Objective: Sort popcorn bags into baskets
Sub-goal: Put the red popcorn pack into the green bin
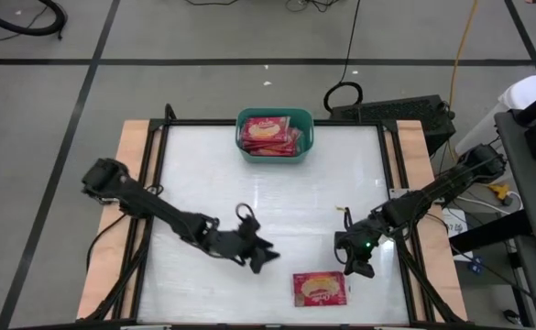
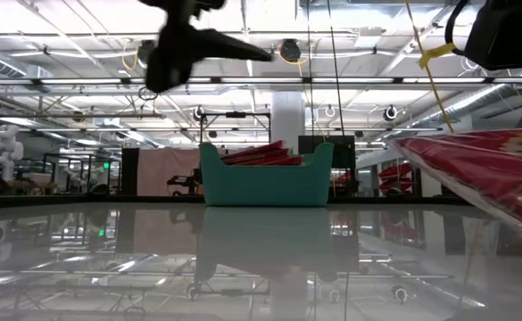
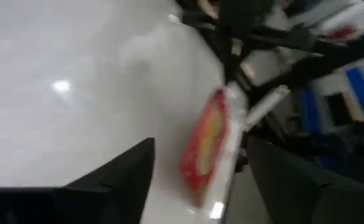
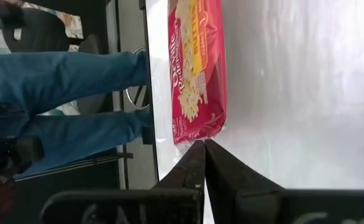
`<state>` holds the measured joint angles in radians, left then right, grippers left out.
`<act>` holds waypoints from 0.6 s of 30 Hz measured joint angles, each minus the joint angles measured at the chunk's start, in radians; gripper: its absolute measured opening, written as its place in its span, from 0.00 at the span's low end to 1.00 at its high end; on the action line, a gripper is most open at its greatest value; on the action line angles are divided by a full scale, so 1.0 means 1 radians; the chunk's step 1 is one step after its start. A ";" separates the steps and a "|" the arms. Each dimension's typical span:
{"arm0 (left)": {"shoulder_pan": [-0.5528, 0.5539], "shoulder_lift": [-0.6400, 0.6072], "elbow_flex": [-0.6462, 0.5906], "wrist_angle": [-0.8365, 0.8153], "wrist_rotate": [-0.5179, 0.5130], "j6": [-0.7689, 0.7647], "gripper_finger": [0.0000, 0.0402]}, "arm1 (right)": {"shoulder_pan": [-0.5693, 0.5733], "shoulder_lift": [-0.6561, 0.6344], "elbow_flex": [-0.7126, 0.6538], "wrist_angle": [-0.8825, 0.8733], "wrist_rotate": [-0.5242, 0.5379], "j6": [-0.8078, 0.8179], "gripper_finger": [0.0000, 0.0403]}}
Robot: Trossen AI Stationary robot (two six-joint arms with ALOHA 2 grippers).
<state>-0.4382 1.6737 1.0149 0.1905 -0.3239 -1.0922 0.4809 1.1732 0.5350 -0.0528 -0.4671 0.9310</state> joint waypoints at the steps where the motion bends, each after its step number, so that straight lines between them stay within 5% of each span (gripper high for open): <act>1: -0.002 0.037 0.000 0.072 0.016 -0.001 0.67 | -0.003 0.000 0.000 -0.001 0.000 0.000 0.00; 8: -0.001 0.245 0.046 0.224 0.068 -0.005 0.81 | -0.010 0.000 0.001 -0.003 0.000 0.000 0.00; 18: 0.016 0.399 0.076 0.369 0.193 0.018 0.65 | -0.010 0.000 0.001 -0.003 0.000 0.000 0.00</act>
<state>-0.4225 2.0729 1.0904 0.5590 -0.1307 -1.0745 0.4709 1.1732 0.5358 -0.0559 -0.4667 0.9310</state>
